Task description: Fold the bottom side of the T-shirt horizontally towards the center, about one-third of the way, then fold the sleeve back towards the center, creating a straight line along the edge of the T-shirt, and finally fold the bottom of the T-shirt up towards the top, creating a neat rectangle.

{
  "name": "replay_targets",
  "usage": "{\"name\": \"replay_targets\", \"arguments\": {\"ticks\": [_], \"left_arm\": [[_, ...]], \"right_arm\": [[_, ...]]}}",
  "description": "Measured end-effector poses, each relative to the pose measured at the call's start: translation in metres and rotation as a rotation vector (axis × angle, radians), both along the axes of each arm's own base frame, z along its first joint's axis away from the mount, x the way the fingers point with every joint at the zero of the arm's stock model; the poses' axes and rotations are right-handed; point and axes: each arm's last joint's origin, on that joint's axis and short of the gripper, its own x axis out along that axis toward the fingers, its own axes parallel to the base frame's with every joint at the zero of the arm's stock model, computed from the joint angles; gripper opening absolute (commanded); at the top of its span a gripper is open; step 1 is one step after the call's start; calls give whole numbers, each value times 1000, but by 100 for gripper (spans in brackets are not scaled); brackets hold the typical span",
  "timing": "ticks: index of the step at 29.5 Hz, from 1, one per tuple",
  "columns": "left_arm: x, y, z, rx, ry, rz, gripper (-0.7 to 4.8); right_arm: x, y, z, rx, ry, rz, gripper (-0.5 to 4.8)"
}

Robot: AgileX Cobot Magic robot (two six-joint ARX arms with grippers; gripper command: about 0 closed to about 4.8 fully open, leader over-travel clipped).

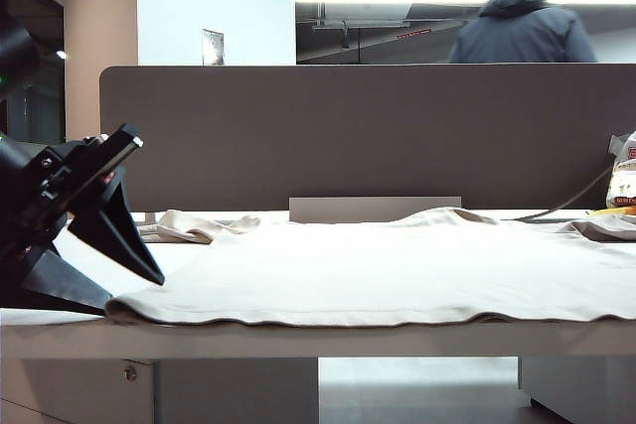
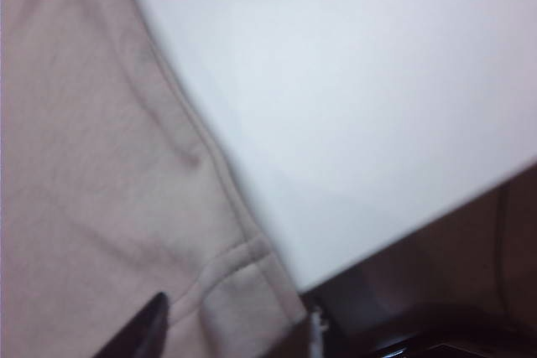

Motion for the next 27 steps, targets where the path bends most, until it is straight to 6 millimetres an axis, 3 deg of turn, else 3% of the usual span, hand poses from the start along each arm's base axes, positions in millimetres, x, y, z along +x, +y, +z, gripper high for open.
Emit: {"name": "replay_targets", "arguments": {"ticks": [3,5,9,11,13,16,24,27], "left_arm": [[0,0,0,2,1,1,201],[0,0,0,2,1,1,198],[0,0,-1,7,3,5,112],[-1,1,-3,13,23,6,104],[-1,1,-3,14,22,5,57],[-2,1,-3,17,22,7,-7],[3,-1,2,9,-20,3,-6],[8,-2,9,2,-44,3,-6]], "right_arm": [[1,0,0,1,-2,1,184],[2,0,-2,12,-3,6,133],[3,0,-10,40,35,13,99],[4,-1,-12,59,33,24,48],[5,-1,-14,100,30,37,-4],[7,-1,-17,138,20,64,-7],[14,0,-20,159,-42,109,-7],[22,-4,-12,148,-99,110,-7]]}}
